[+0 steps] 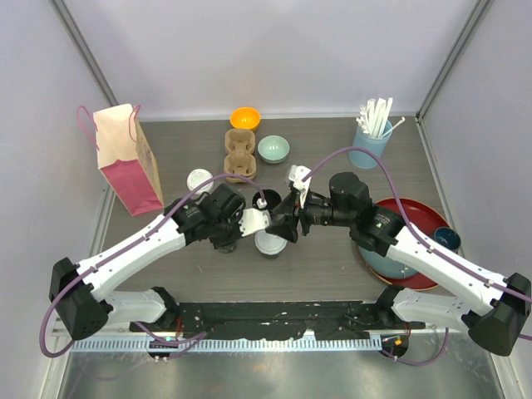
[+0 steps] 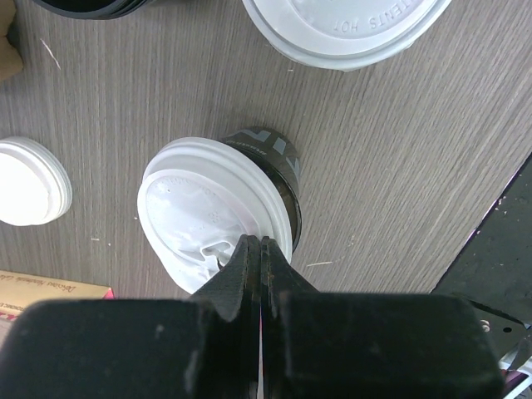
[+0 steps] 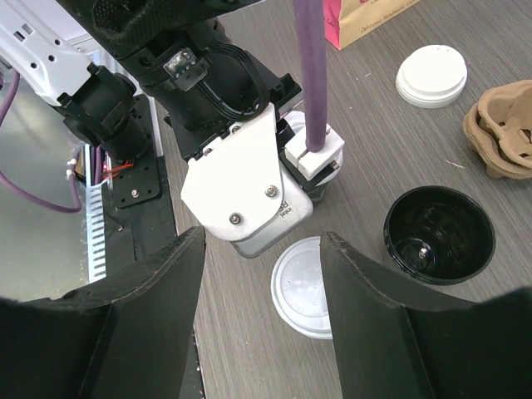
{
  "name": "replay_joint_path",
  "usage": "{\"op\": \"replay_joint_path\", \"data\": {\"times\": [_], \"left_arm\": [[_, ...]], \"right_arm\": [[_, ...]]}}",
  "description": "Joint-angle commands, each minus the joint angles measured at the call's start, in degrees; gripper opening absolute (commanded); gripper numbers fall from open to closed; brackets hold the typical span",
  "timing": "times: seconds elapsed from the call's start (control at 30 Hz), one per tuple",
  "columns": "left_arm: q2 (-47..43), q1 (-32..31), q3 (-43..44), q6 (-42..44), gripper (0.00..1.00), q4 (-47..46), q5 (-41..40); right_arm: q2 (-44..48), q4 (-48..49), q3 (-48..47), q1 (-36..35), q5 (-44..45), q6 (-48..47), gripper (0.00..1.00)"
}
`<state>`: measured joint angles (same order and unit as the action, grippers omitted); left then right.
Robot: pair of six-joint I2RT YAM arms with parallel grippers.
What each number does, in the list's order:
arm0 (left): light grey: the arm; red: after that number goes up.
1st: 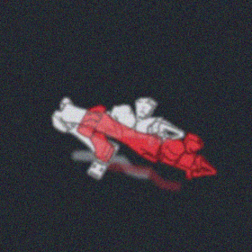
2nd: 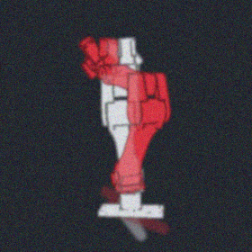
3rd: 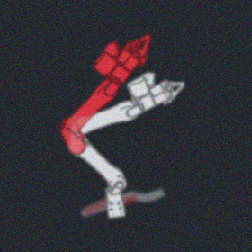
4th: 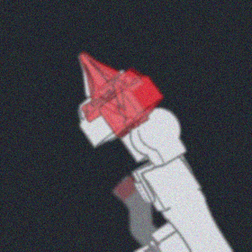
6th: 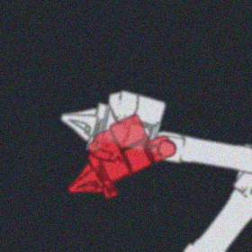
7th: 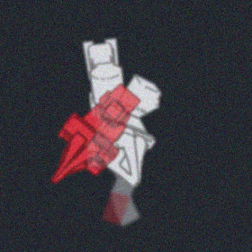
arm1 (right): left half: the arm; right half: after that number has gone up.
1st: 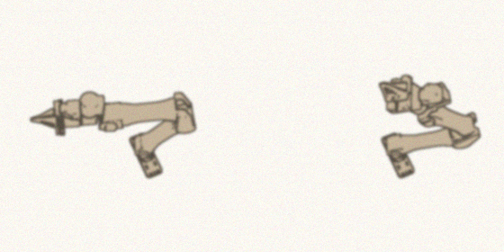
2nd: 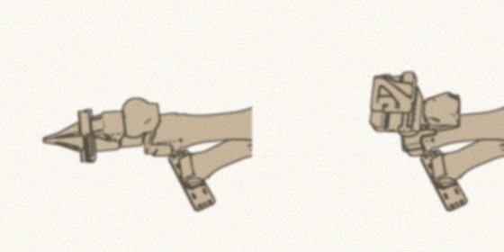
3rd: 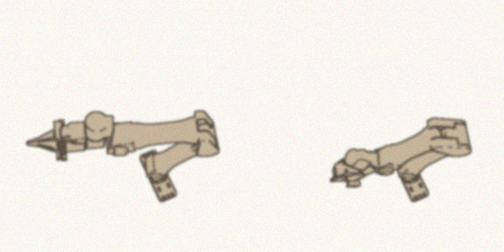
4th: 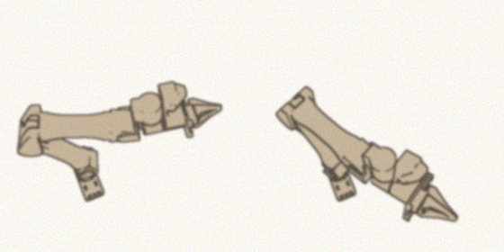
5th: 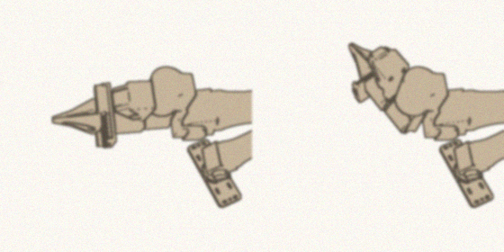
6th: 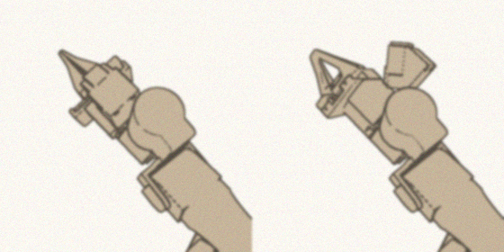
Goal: Pack the takeout coffee
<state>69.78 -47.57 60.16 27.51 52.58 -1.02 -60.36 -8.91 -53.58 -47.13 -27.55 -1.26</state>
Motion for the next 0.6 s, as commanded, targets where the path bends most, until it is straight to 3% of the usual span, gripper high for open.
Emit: {"op": "replay_joint_path", "data": {"times": [0.0, 0.57], "left_arm": [[-0.87, -0.24, 0.31, 0.62, 0.0, 0.07, 0.49], [0.8, -0.15, -2.07, 0.35, 0.0, -2.04, 0.58]], "right_arm": [[1.47, 1.44, -2.32, 0.03, -0.22, -0.41, 0.63], [1.65, 1.35, -2.23, 0.11, -0.57, -0.24, 0.63]]}}
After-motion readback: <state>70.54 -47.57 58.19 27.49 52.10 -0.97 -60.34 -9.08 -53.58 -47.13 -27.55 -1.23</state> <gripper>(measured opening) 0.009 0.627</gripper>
